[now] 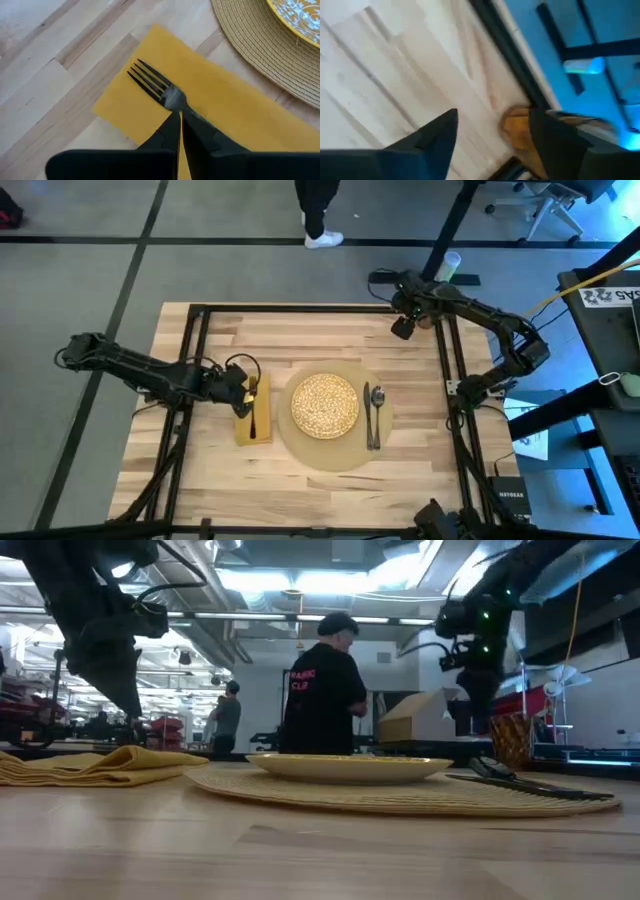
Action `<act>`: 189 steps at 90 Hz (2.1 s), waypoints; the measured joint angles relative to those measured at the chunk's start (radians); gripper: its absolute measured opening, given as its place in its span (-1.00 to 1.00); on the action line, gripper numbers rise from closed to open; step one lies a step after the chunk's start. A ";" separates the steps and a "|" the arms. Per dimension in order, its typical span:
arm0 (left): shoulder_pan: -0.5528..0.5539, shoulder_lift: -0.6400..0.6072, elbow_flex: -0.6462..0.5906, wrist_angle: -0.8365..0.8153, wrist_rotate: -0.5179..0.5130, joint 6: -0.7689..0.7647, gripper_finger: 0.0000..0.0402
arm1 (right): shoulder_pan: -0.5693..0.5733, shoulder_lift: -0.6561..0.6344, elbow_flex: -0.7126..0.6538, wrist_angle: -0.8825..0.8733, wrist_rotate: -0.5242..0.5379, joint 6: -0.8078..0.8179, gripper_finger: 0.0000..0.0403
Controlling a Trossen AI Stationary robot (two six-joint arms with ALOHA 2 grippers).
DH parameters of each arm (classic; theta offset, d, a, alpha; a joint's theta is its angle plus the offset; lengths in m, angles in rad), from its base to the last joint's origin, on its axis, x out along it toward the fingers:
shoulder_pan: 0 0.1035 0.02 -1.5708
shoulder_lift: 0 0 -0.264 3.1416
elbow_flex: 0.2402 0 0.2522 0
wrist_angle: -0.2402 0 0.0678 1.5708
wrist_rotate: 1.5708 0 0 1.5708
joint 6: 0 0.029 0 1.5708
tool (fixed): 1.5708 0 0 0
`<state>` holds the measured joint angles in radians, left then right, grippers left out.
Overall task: Set table place
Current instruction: Move the brown glass to the top right of the yellow placemat
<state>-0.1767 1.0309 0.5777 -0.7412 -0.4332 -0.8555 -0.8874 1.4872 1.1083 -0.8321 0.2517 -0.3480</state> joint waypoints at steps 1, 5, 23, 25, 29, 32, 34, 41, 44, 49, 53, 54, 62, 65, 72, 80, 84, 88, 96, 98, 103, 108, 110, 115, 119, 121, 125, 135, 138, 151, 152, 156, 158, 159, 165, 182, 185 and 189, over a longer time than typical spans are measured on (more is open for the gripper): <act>0.000 0.000 0.000 0.000 0.000 0.000 -1.00 | 0.000 0.000 0.005 -0.003 0.005 0.000 0.21; 0.000 0.000 0.000 0.000 0.000 -0.003 -1.00 | -0.003 0.000 0.021 -0.010 0.019 0.000 0.24; 0.000 0.000 0.000 -0.001 0.001 -0.005 -1.00 | -0.059 0.006 0.027 -0.079 0.044 0.000 0.24; 0.000 0.000 0.000 -0.001 0.001 -0.004 -1.00 | -0.065 0.008 0.027 -0.087 0.044 0.000 0.24; 0.000 0.000 0.000 -0.001 0.001 0.000 -1.00 | -0.074 0.011 0.027 -0.098 0.045 0.000 0.23; 0.000 0.000 0.000 -0.001 0.002 0.003 -1.00 | -0.079 0.013 0.027 -0.105 0.044 0.000 0.22; 0.000 0.000 0.000 -0.001 0.001 0.003 -1.00 | -0.084 0.014 0.027 -0.107 0.044 0.000 0.21; 0.000 0.000 0.000 -0.001 0.002 0.003 -1.00 | -0.092 0.020 0.027 -0.108 0.047 0.000 0.21; 0.000 0.000 0.000 -0.001 0.001 0.003 -1.00 | -0.099 0.025 0.027 -0.108 0.048 0.000 0.20; 0.000 0.000 0.000 -0.001 0.002 -0.002 -1.00 | -0.112 0.033 0.027 -0.109 0.050 -0.001 0.19; 0.000 0.000 0.000 -0.001 0.002 -0.005 -1.00 | -0.120 0.042 0.027 -0.109 0.052 0.000 0.18; 0.000 0.000 0.000 -0.001 0.002 -0.005 -1.00 | -0.124 0.044 0.027 -0.109 0.052 -0.001 0.18; 0.000 0.000 0.000 -0.001 0.002 -0.001 -1.00 | -0.130 0.063 0.026 -0.109 0.056 -0.004 0.16; 0.000 0.000 0.000 -0.001 0.002 -0.001 -1.00 | -0.128 0.069 0.026 -0.109 0.055 -0.009 0.15; 0.000 0.000 0.000 -0.002 0.002 -0.001 -1.00 | -0.127 0.092 0.026 -0.110 0.052 -0.019 0.13; 0.000 0.000 0.000 -0.002 0.002 -0.004 -1.00 | -0.127 0.116 0.026 -0.110 0.051 -0.024 0.09; 0.000 0.000 0.000 -0.001 0.002 -0.008 -1.00 | -0.128 0.125 0.026 -0.110 0.051 -0.027 0.07; 0.000 0.000 0.000 -0.002 0.002 -0.008 -1.00 | -0.128 0.135 0.026 -0.110 0.051 -0.039 0.03; 0.000 0.000 0.000 -0.002 0.002 -0.008 -1.00 | -0.128 0.146 0.026 -0.115 0.045 -0.061 -0.07; 0.000 0.000 0.000 -0.002 0.002 -0.009 -1.00 | -0.128 0.147 0.026 -0.118 0.042 -0.068 -0.11; 0.000 0.000 0.000 -0.002 0.002 -0.009 -1.00 | -0.128 0.150 0.026 -0.126 0.017 -0.083 -0.22; 0.000 0.000 0.000 -0.002 0.002 -0.008 -1.00 | -0.127 0.150 0.026 -0.134 -0.007 -0.099 -0.35; 0.000 0.000 0.000 -0.001 0.002 -0.009 -1.00 | -0.127 0.150 0.026 -0.135 -0.013 -0.104 -0.41; 0.000 0.000 0.000 -0.002 0.002 -0.009 -1.00 | -0.127 0.150 0.026 -0.141 -0.026 -0.111 -0.57; 0.000 0.000 0.000 -0.002 0.002 -0.009 -1.00 | -0.127 0.150 0.026 -0.144 -0.027 -0.127 -0.71; 0.000 0.000 0.000 -0.002 0.002 -0.009 -1.00 | -0.127 0.150 0.026 -0.144 -0.027 -0.131 -0.78; 0.000 0.000 0.000 -0.001 0.002 -0.008 -1.00 | -0.127 0.150 0.026 -0.144 -0.028 -0.140 -0.90; 0.000 0.000 0.000 -0.001 0.002 -0.008 -1.00 | -0.118 0.150 0.026 -0.156 -0.047 -0.155 -0.94; 0.000 0.000 0.000 -0.002 0.002 -0.008 -1.00 | -0.112 0.149 0.026 -0.165 -0.057 -0.156 -0.93; 0.000 0.000 0.000 -0.001 0.002 -0.008 -1.00 | -0.060 0.118 0.025 -0.184 -0.127 -0.184 -0.98; 0.000 0.000 0.000 -0.001 0.002 -0.008 -1.00 | -0.055 0.115 0.025 -0.185 -0.132 -0.185 -0.98; 0.000 0.000 0.000 -0.002 0.002 -0.008 -1.00 | -0.035 0.102 0.025 -0.188 -0.148 -0.188 -0.98; 0.000 0.000 0.000 -0.001 0.002 -0.008 -1.00 | -0.025 0.094 0.025 -0.191 -0.160 -0.189 -0.98; 0.000 0.000 0.000 -0.001 0.002 -0.008 -1.00 | -0.020 0.089 0.025 -0.193 -0.166 -0.189 -0.98; 0.000 0.000 0.000 -0.001 0.002 -0.008 -1.00 | 0.014 0.060 0.025 -0.200 -0.198 -0.189 -0.97; 0.000 0.000 0.000 -0.001 0.002 -0.008 -1.00 | 0.125 0.008 0.025 -0.222 -0.237 -0.171 -0.99; 0.000 0.000 0.000 -0.001 0.002 -0.008 -1.00 | 0.144 0.007 0.025 -0.228 -0.230 -0.152 -0.99; 0.000 0.000 0.000 -0.001 0.002 -0.008 -1.00 | 0.173 0.007 0.025 -0.236 -0.212 -0.126 -0.99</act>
<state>-0.1768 1.0313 0.5777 -0.7425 -0.4313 -0.8639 -0.7142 1.4946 1.1332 -1.0678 0.0396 -0.4744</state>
